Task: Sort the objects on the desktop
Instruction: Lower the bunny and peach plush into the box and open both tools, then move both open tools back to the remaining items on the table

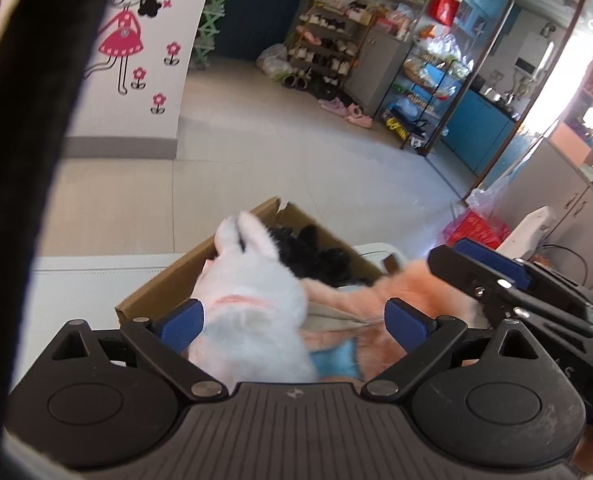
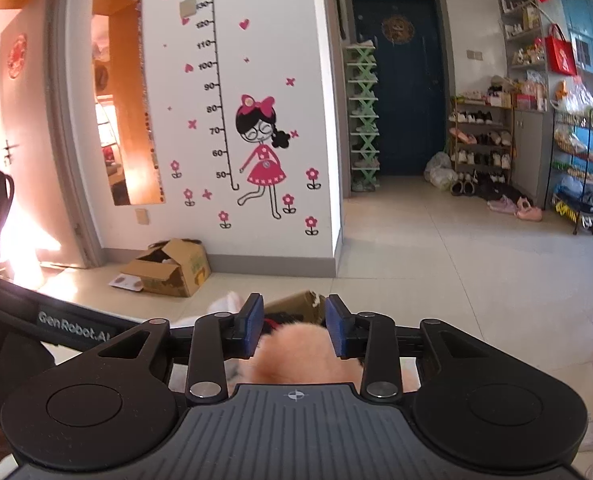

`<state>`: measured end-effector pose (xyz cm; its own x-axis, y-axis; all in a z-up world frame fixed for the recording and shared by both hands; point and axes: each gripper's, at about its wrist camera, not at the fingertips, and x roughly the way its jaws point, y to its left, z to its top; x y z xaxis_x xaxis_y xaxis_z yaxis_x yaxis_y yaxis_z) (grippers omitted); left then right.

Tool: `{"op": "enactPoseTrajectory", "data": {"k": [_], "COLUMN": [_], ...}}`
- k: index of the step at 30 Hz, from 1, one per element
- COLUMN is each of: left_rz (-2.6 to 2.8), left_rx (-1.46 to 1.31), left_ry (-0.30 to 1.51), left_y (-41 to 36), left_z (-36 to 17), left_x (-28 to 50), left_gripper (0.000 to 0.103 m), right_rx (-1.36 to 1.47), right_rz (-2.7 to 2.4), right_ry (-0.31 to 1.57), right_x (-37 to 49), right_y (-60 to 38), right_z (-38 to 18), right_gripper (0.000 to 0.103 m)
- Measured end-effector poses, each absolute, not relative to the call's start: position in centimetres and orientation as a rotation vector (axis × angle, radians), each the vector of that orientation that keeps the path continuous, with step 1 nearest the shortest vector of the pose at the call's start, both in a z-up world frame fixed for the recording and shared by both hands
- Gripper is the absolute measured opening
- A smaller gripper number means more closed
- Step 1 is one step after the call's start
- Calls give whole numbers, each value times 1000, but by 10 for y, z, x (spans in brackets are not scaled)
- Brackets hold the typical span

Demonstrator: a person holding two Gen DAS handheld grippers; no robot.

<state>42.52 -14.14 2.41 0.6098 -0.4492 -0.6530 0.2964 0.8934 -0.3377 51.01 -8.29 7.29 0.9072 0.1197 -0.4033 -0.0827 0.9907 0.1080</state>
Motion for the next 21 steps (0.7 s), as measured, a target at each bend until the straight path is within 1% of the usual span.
{"op": "enactPoseTrajectory", "data": {"k": [2, 3, 4, 6, 10, 11, 13, 21], "left_rz": [-438, -436, -435, -423, -415, -414, -412, -382], "left_rx": [-197, -195, -193, -167, -118, -107, -92, -24], "left_ry": [790, 778, 774, 765, 757, 756, 751, 747], "left_y": [-137, -133, -129, -127, -128, -126, -116, -84], "left_z": [33, 35, 38, 40, 38, 36, 33, 5], "left_x": [417, 412, 405, 397, 383, 378, 360, 295], "left_gripper": [98, 101, 101, 101, 101, 101, 101, 101], "right_rx": [88, 90, 90, 78, 67, 67, 52, 32], "right_rz": [112, 117, 124, 132, 163, 175, 193, 301], "right_ry": [408, 402, 398, 389, 379, 376, 375, 427], "right_x": [500, 496, 491, 480, 451, 442, 427, 389], "right_y": [-79, -78, -76, -71, -60, -57, -49, -14], "right_z": [82, 87, 91, 98, 108, 110, 111, 97], "right_gripper": [52, 53, 55, 55, 61, 65, 69, 75]}}
